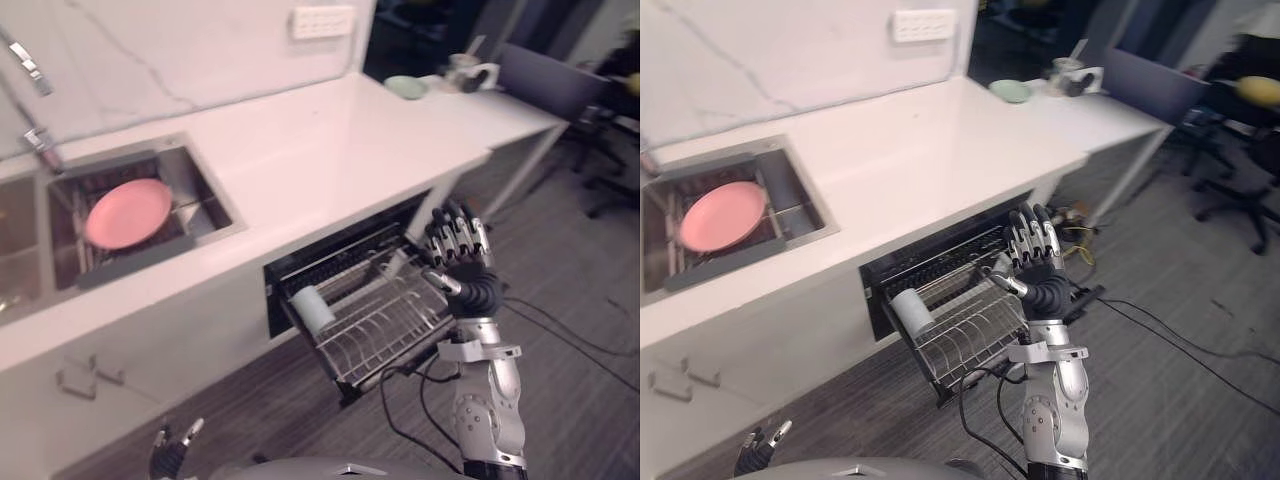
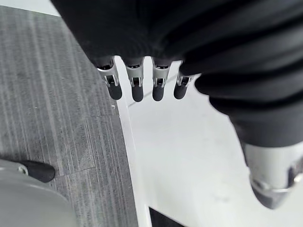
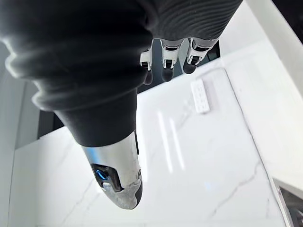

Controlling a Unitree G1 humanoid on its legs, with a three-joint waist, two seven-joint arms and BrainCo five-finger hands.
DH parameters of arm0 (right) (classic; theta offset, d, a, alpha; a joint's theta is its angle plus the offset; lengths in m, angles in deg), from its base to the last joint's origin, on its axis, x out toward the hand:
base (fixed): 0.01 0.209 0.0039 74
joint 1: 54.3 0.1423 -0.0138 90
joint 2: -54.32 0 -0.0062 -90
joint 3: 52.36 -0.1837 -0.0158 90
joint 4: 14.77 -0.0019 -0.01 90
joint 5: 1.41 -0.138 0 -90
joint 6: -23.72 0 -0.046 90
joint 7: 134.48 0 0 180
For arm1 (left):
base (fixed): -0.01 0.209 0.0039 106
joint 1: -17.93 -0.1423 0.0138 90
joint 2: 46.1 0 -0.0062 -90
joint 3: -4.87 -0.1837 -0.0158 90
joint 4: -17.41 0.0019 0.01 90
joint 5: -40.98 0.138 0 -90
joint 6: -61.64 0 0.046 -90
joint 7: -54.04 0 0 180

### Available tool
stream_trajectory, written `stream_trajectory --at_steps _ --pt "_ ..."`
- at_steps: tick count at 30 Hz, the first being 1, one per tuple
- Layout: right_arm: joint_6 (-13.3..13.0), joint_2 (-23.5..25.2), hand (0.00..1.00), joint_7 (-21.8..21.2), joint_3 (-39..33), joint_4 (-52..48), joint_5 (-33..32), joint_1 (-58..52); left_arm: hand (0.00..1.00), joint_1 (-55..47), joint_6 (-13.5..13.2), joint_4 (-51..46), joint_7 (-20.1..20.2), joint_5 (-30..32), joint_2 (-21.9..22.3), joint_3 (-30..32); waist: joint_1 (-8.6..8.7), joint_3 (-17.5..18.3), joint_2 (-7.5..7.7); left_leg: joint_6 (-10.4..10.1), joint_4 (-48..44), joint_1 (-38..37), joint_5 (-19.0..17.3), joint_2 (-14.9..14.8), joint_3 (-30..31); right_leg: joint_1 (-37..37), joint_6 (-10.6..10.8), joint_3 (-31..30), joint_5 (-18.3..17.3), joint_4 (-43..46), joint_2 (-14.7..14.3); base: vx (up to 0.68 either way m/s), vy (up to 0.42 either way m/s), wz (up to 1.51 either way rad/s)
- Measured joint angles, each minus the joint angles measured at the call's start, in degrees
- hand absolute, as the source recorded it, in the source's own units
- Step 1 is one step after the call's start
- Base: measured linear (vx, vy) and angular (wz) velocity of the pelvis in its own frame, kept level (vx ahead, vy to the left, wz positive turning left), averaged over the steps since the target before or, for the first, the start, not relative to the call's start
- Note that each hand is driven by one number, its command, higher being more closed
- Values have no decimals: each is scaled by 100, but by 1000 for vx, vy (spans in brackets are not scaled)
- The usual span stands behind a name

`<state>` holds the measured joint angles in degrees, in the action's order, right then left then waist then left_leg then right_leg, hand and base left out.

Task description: Walk over to the sink, pick up the cup, carry it to the dishwasher, place the cup inside the dishwasher, then close the dishwasher door

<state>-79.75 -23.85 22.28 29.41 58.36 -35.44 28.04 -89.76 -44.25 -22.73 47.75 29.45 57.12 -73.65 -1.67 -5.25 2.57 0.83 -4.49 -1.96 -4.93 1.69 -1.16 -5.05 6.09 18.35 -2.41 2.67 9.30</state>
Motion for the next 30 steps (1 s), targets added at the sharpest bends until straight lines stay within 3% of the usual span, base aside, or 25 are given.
stream_trajectory --at_steps 2,4,5,6,7,8,10,11,12,17,21,22,23,24,25,26,30 --pt "29 -204 0 79 28 1 0 318 0 -64 -122 -92 178 -228 120 55 -56 -162 -110 -60 -354 258 -17 -25 -99 -101 -24 335 -21 33 -18 -62 -23 86" --pt "29 -351 0 164 -27 4 -14 491 0 -228 -270 -381 286 -215 243 14 -12 -223 -230 -198 -632 607 76 -8 -187 -20 -226 441 -244 137 -71 -145 -37 97" --pt "21 -406 0 212 -110 4 -35 508 0 -270 -361 -487 317 -179 232 -39 11 -184 -170 -263 -406 687 311 52 -171 -1 -311 447 -387 81 -166 -186 -64 156" --pt "-4 -436 0 254 -326 23 -43 492 0 -216 -460 -448 354 -120 230 -34 115 -112 -157 -50 39 569 412 17 -562 23 -247 800 -295 -62 -67 -125 -13 149" --pt "-11 -444 0 262 -437 57 -50 504 0 -189 -468 -422 371 -59 264 -24 116 -124 -199 179 -366 589 187 -117 -1019 42 -211 1011 -266 -9 -39 -80 11 153" --pt "-53 -479 0 271 -504 160 -129 490 0 -217 -470 -422 392 101 289 -39 164 -126 -208 196 -848 439 -232 -333 -1744 -2 -209 1293 -270 89 27 55 23 132" --pt "-150 -503 0 281 -589 203 -217 479 0 -292 -469 -428 426 510 362 -69 311 -74 -399 -131 -447 -64 -104 -569 -2239 -92 -201 1714 -271 118 41 65 28 130" --pt "-230 -539 0 369 -602 201 -205 497 0 -287 -465 -456 475 767 416 -272 334 -43 -620 -364 253 -376 17 -595 -2050 -58 -170 1938 -252 201 0 -30 162 84" --pt "-256 -525 0 422 -599 202 -199 506 0 -283 -458 -482 518 859 417 -339 325 -50 -677 -380 418 -424 6 -594 -2032 -50 -161 2008 -246 230 -17 -59 184 77" --pt "-290 -181 0 752 -300 219 -124 531 0 -246 -458 -663 637 1076 107 -822 233 -35 -488 -290 569 -415 77 -392 -1947 12 -137 1905 21 248 147 -87 156 12" --pt "-321 -80 0 890 -188 243 72 421 0 -160 -411 -588 548 1188 -20 -1029 318 -49 -492 -139 570 -385 75 -223 -1992 311 -203 1283 73 657 330 -97 123 -9" --pt "-321 -75 0 892 -198 233 77 245 0 -148 -393 -564 560 1180 -75 -1152 403 -53 -488 -18 567 -305 82 -202 -1862 450 -509 542 -43 872 296 -114 109 26" --pt "-322 -73 0 895 -208 217 88 125 0 -141 -387 -547 576 1179 -135 -1206 479 -49 -464 22 571 -293 94 -188 -1747 517 -657 95 -146 967 241 -62 76 72" --pt "-321 -58 0 913 -222 181 124 -80 0 -109 -351 -516 594 1175 -234 -1221 635 -47 -408 47 563 -280 115 -173 -1529 566 -665 -624 -407 1024 109 -12 -11 104" --pt "-312 -15 0 973 -267 96 124 -338 0 -49 -260 -470 597 1169 -378 -1209 745 -36 -251 39 530 -223 142 -97 -1286 542 -519 -1271 -514 993 -81 0 -55 103" --pt "-304 9 0 986 -340 26 115 -452 0 47 -191 -389 578 1163 -435 -1188 750 -44 -156 28 458 -201 129 -44 -1232 500 -444 -1345 -624 967 -58 -18 -80 64" --pt "-292 16 0 950 -509 -66 -27 -385 0 154 -43 -311 527 1192 -451 -1187 683 -21 -126 -2 416 -199 161 -62 -1312 404 -229 -1485 -593 705 -81 -19 -47 -10"
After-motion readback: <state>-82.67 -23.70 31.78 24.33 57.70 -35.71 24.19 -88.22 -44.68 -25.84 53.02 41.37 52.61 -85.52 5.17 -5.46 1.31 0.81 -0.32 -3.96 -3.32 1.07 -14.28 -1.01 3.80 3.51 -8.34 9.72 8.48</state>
